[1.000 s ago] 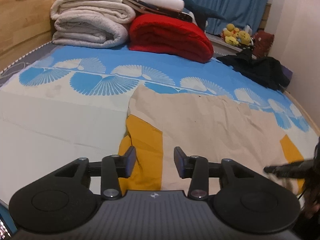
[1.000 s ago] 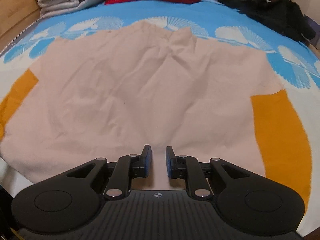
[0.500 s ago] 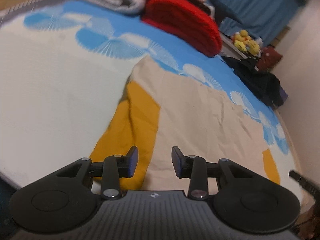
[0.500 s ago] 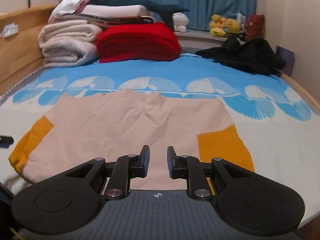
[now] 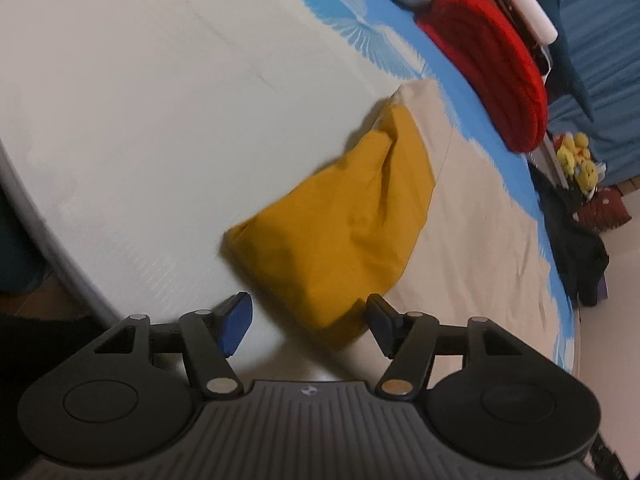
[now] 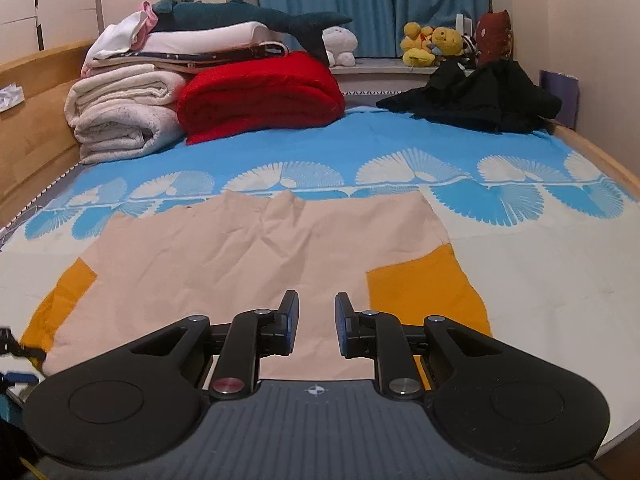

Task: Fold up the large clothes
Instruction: 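Grasp the yellow lining flap with the left gripper and fold it inward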

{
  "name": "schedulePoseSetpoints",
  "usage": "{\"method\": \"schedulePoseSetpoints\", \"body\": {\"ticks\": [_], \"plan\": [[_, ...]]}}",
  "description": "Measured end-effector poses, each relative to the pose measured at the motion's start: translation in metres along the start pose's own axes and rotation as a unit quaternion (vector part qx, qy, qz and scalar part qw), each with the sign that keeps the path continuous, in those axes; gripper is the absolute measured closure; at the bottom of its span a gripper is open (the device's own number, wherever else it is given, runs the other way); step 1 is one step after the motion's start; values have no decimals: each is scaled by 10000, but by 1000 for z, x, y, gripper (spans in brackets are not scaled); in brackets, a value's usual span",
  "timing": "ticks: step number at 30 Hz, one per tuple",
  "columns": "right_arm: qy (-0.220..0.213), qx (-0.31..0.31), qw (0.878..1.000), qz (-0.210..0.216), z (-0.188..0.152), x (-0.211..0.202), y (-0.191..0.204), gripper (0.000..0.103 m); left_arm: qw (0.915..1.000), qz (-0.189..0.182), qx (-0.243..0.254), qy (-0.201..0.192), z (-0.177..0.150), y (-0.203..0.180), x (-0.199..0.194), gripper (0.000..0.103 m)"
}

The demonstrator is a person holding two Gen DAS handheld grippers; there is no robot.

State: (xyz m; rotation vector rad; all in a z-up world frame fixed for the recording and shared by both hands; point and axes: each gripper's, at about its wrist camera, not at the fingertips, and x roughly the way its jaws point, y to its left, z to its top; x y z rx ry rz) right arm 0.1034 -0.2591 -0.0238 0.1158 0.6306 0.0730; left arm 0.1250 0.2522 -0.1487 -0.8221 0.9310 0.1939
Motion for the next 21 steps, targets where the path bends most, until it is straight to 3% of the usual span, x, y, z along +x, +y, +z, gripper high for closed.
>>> {"method": "schedulePoseSetpoints", "body": {"ticks": [14,21], "plan": [[150,-53,9998,112,-4,3,-4,83,9959,316,-178,-826,-19,-20,8,35],[179,-216,9994,210,-3,9,10,83,9952,231,-208,-923,-19,-15,8,36]]}}
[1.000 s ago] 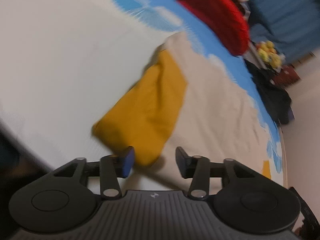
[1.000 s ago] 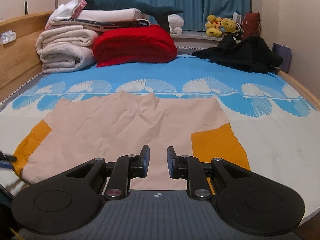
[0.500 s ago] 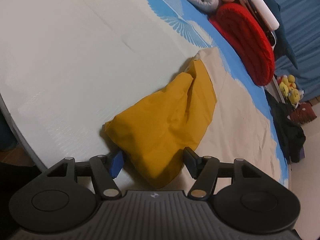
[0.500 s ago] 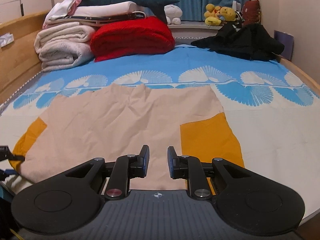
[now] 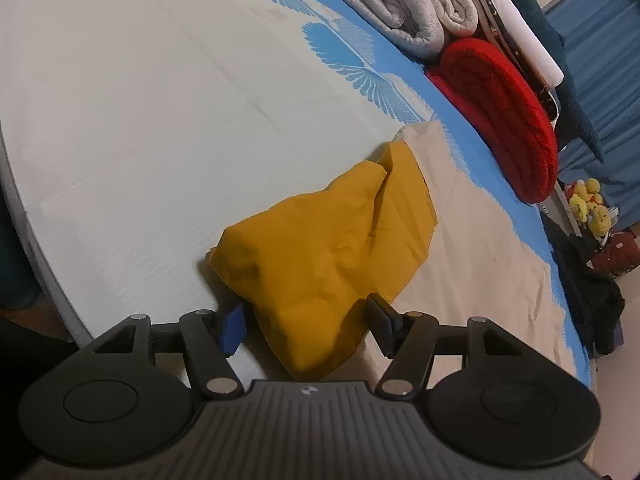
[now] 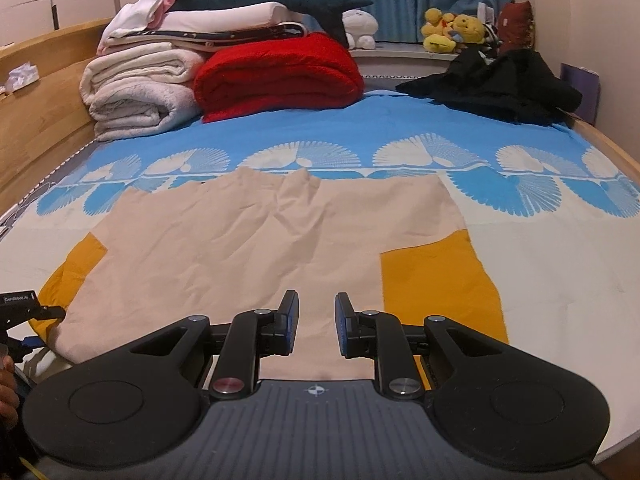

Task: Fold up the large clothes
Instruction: 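Grasp the yellow lining flap with the left gripper and fold it inward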

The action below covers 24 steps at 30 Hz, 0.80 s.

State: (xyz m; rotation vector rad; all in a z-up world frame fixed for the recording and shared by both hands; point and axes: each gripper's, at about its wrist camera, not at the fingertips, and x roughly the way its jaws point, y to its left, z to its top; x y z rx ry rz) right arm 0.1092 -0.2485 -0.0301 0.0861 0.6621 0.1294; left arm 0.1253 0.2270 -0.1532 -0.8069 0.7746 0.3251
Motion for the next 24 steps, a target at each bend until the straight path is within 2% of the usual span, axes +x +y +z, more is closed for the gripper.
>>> {"method": "schedulePoseSetpoints", "body": {"ticks": [2,4,5,7,8,9,12,13,15,18,20,21,24], "plan": [[20,-40,10000,4,0,2,4,83,10000,-77,-22,20,2,1,1,37],[33,-77,10000,9,0,4,7,83,9998,-169,-89,2,5,3,-1,54],[43,-84,10000,11,0,5,8,83,9994,-275,-173,-90,7,4,-6,57],[59,-95,9999,17,0,6,11,83,9976,-613,-130,-300,6,4,-13,56],[71,-111,9999,23,0,8,12,83,9984,-501,127,-229,4,1,-9,54],[87,-140,9999,25,-1,9,14,83,9994,-162,294,26,2,2,1,53],[136,-215,9997,25,-1,13,20,83,9977,-488,-475,8,3,16,3,52],[147,-208,9997,30,-2,13,21,83,9973,-575,-459,23,2,15,4,51],[175,-224,9996,92,-2,15,25,83,9987,-457,-210,106,1,10,10,51],[238,-347,9989,218,-3,21,38,83,9962,-604,-621,108,2,16,14,51],[285,-355,9983,357,-3,24,46,83,9964,-618,-578,83,1,15,16,51],[311,-361,9979,445,-3,26,51,83,9967,-606,-541,66,3,14,17,53],[393,-378,9967,605,-2,34,65,83,9973,-580,-437,-50,9,11,14,78]]}}
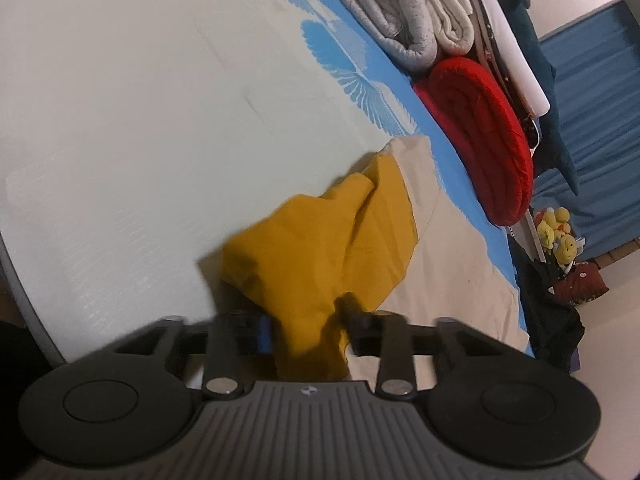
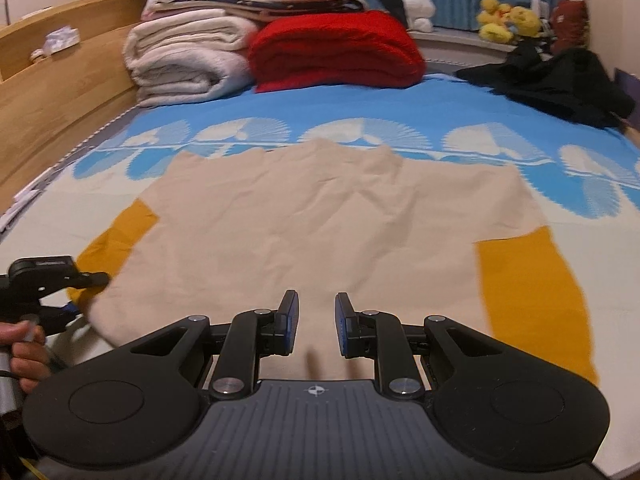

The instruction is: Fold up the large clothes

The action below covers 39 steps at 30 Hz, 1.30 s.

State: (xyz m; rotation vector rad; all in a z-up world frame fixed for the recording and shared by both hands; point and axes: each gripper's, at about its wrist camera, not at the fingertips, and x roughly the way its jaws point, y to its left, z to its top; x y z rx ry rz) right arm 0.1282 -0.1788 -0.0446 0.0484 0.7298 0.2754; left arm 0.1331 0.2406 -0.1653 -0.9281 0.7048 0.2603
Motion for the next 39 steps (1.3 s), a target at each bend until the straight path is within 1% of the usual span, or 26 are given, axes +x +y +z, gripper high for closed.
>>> {"method": "schedulePoseSetpoints", "body": {"ticks": [1,2,4,5,6,8,10,12,13,14,15,16,18,21,23,24,26,27,28,30,32,35,39], "plan": [[73,47,10000,42,1,5,3,83,10000,-14,75,-48,1,-4,-4,86],[173,113,9998,37,1,11,4,83,9997,-61,219,-131,1,-11,-10,87],[342,264,9991,13,2,24,6,83,9969,-168,684,-342,-1,-29,-23,90],[443,336,9985,6,2,32,7,83,9953,-251,844,-410,-1,-34,-28,90],[564,359,9978,-30,1,40,9,83,9943,-350,903,-447,-1,-39,-33,90],[891,309,9953,-223,-4,60,15,83,9956,-457,739,-342,0,-38,-33,85],[1135,217,9923,-449,-9,75,18,83,9989,-292,357,-59,1,-23,-21,72],[1212,161,9911,-529,-12,82,22,83,9996,-147,-141,220,1,-4,-8,70],[1219,117,9909,-553,-13,83,23,83,9990,-138,-323,293,2,3,-3,65],[1225,52,9908,-572,-14,83,25,83,9984,-131,-424,348,3,7,1,63],[1227,20,9907,-588,-15,83,26,83,9981,-144,-452,384,3,8,4,62],[1226,28,9907,-596,-15,83,27,83,9980,-157,-448,408,4,8,6,59],[1228,57,9906,-600,-16,82,27,83,9979,-164,-466,425,7,7,9,59],[1219,6,9906,-616,-16,81,27,83,9976,-47,-596,343,9,9,5,58],[1238,-6,9907,-560,-14,84,26,83,9978,17,-585,298,9,7,6,58],[1240,11,9908,-550,-13,85,25,83,9980,25,-554,296,9,5,8,59],[1240,17,9908,-535,-13,84,24,83,9983,11,-492,328,9,6,9,64],[1238,11,9909,-534,-13,84,24,83,9984,-28,-461,331,10,5,10,77],[1241,5,9908,-534,-13,84,24,83,9987,-104,-401,294,10,4,9,84],[1245,9,9908,-525,-13,84,23,83,9997,-121,-139,175,9,-4,5,90],[1257,4,9907,-519,-13,84,23,83,9999,-151,24,77,8,-12,0,92],[1287,-3,9903,-516,-12,85,23,83,9996,-251,116,-9,8,-18,-7,93],[1380,-53,9889,-546,-12,90,25,83,9980,-370,493,-121,7,-33,-17,94]]}}
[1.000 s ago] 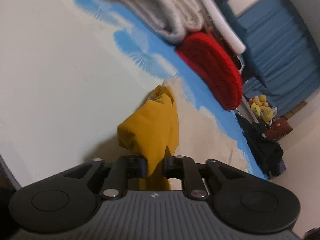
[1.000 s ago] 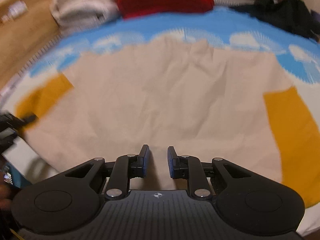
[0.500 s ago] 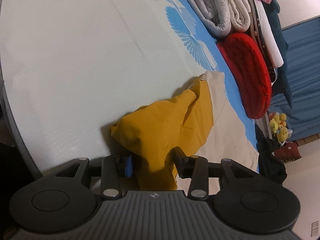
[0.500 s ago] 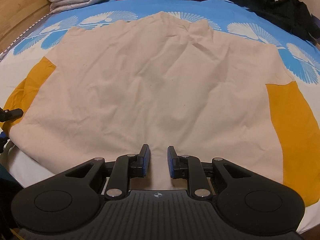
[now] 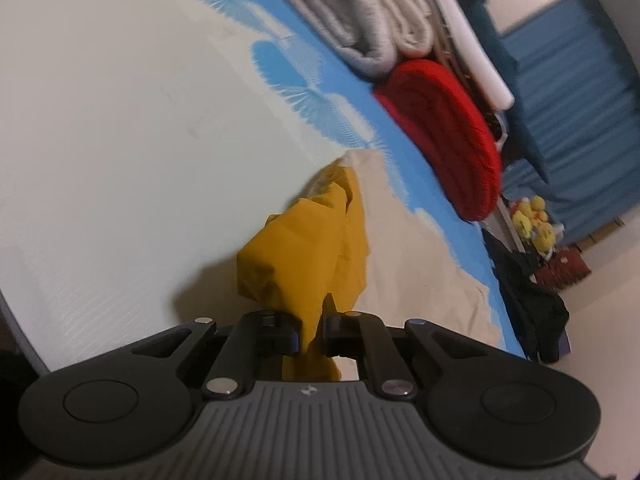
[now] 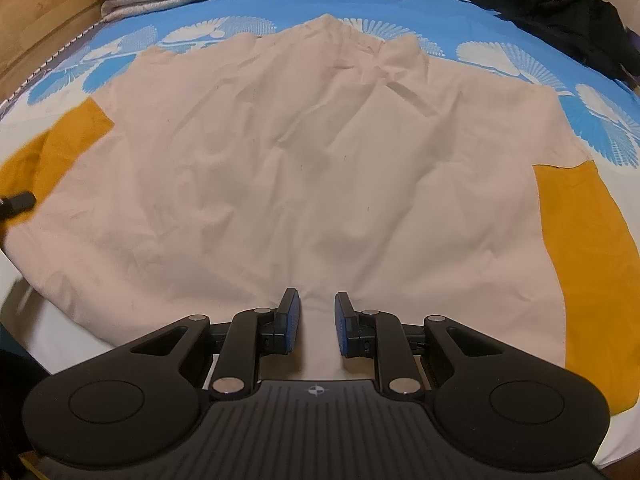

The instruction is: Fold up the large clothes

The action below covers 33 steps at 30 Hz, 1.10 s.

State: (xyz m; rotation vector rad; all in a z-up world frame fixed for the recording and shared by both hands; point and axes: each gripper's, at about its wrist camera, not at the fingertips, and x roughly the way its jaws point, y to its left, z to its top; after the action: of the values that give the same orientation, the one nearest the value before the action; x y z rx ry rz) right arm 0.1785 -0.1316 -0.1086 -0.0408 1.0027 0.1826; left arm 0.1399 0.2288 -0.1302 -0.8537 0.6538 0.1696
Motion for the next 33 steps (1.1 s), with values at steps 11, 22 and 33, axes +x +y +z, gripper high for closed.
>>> {"method": "schedulePoseSetpoints", "body": {"ticks": [11,22,33], "plan": [[-1948,155,9803,293,24,-119,-90,83,9865,-133,1632,-32,7,-88,-30,96],[-3458,2017,9136,713,-45,-175,-263,78,8625,-1096,4940,24,-167,-330,-52,96],[-3083,2248,9184,1047,-62,-165,-311,64,7611,-1919,5678,2480,-365,-363,52,83]]}}
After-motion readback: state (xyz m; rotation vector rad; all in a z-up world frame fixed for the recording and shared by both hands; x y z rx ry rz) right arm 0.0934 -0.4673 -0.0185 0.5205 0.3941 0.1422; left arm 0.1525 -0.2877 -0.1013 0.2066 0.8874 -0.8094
